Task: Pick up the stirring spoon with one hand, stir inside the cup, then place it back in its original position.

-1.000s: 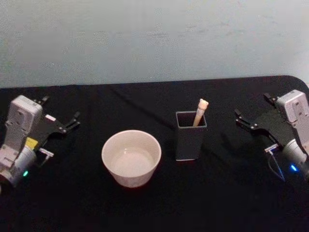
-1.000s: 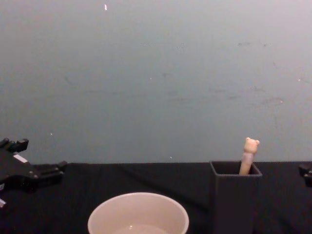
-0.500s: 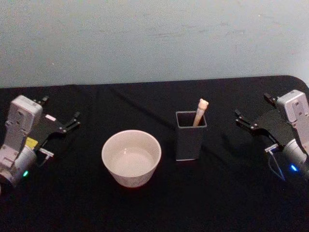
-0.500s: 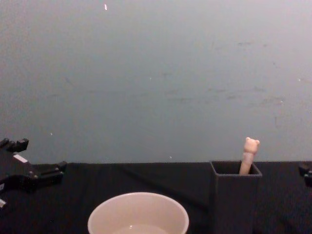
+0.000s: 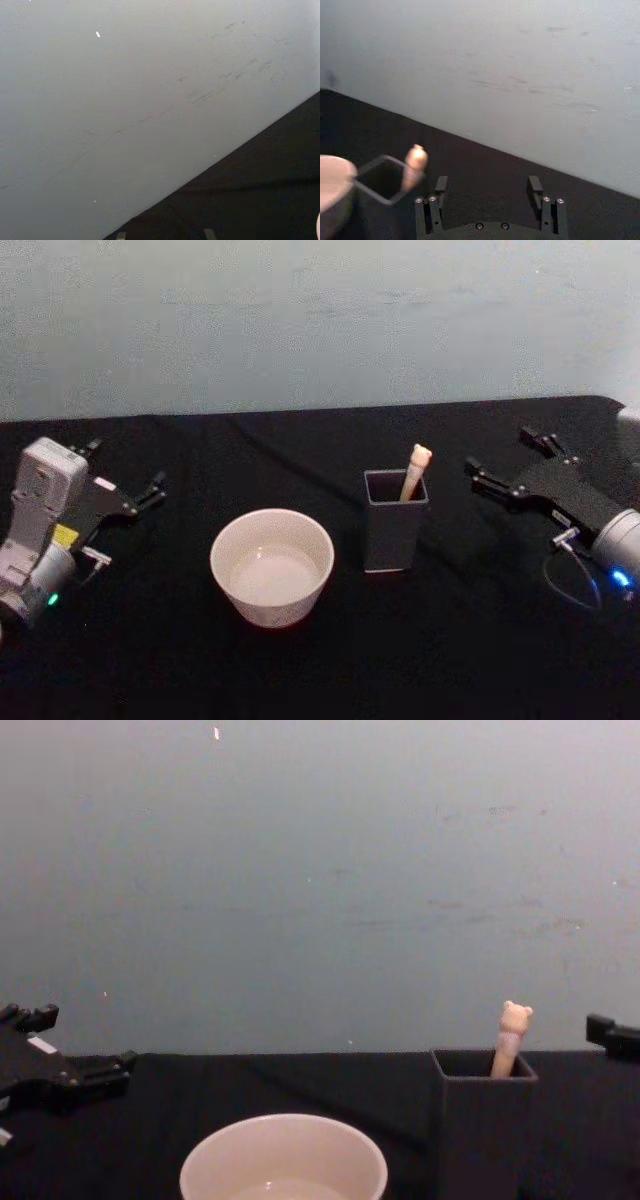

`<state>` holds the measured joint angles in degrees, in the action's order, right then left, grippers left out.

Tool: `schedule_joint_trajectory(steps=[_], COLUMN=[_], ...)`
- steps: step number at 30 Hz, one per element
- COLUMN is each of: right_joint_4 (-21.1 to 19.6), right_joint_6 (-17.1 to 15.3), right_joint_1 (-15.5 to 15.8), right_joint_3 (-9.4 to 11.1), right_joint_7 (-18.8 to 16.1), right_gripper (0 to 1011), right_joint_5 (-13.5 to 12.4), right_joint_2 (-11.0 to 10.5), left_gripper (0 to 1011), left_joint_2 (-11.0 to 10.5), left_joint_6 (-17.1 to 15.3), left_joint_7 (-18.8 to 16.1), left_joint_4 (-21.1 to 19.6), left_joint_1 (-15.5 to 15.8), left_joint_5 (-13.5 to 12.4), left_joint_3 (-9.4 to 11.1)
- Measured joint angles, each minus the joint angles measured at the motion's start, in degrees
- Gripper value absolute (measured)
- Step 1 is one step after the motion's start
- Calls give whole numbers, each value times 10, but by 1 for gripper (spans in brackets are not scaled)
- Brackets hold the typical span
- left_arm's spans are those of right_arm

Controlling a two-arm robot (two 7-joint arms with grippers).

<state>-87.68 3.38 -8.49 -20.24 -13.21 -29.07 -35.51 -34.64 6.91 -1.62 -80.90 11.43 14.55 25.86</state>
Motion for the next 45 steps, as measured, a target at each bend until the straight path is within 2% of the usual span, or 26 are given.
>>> schedule_joint_trajectory(steps=[1,6,9,14,28,37,45], right_joint_4=[-7,-16,-16,-2,72,92,93], right_joint_6=[-11,-36,-45,-54,-59,-59,-59], right_joint_1=[2,0,-5,-23,-83,-95,-95], right_joint_3=[5,11,11,2,-28,-33,-33], right_joint_7=[-25,-86,-117,-146,-163,-166,-166], right_gripper=[1002,1002,1002,1002,1002,1002,1002], right_joint_5=[-22,-63,-75,-76,-46,-35,-33], right_joint_2=[-3,-8,-8,4,57,72,73], left_gripper=[1001,1001,1001,1001,1001,1001,1001], left_joint_2=[0,0,0,0,0,0,0], left_joint_6=[0,0,0,0,0,0,0], left_joint_7=[0,0,0,0,0,0,0], left_joint_4=[0,0,0,0,0,0,0], left_joint_1=[0,0,0,0,0,0,0], left_joint_5=[0,0,0,0,0,0,0], left_joint_3=[0,0,0,0,0,0,0])
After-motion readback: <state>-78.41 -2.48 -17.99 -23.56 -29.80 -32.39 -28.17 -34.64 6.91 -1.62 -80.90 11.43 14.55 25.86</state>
